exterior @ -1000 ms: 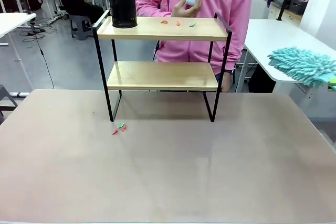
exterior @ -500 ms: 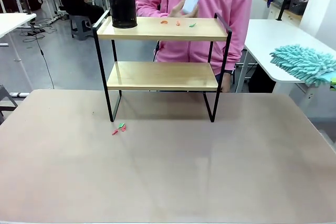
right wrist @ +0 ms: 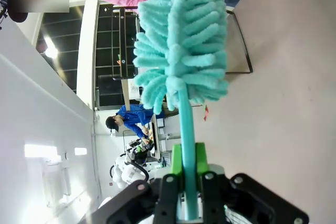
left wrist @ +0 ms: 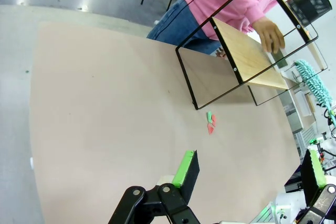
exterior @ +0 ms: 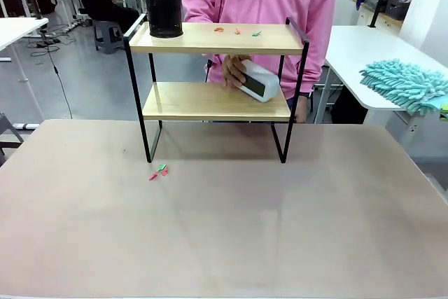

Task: Clean the shelf.
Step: Clean the remaining tier of the Shelf with the Duster once objects are removed.

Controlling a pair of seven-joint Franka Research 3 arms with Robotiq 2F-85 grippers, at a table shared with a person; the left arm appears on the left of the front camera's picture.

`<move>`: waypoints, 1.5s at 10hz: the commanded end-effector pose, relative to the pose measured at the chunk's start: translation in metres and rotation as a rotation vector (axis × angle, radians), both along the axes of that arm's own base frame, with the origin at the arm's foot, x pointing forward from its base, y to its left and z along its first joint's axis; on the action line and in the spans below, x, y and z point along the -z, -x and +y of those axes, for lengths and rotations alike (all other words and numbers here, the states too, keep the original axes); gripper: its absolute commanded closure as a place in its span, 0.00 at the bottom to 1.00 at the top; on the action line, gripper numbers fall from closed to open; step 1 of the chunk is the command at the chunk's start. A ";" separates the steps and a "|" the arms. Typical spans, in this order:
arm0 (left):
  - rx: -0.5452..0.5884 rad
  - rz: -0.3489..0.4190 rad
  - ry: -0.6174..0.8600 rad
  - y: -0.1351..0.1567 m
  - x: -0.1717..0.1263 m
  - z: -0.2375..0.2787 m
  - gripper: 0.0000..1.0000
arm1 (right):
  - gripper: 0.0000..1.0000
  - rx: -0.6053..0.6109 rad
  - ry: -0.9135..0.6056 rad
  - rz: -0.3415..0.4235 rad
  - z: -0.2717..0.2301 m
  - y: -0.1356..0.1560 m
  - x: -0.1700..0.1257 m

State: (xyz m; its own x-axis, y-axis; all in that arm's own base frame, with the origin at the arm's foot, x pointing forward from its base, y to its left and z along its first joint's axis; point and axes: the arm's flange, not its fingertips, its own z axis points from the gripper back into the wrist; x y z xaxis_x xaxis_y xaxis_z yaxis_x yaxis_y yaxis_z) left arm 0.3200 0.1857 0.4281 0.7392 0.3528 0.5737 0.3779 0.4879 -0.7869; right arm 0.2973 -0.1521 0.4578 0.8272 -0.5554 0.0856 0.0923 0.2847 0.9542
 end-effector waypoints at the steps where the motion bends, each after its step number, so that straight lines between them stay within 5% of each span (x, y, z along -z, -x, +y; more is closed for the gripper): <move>1: -0.003 -0.029 0.007 0.000 0.000 -0.002 0.00 | 0.88 0.005 0.003 -0.033 0.003 -0.003 -0.001; 15: -0.003 -0.029 0.007 0.000 0.000 -0.002 0.00 | 0.88 0.000 0.000 0.000 0.000 0.000 0.000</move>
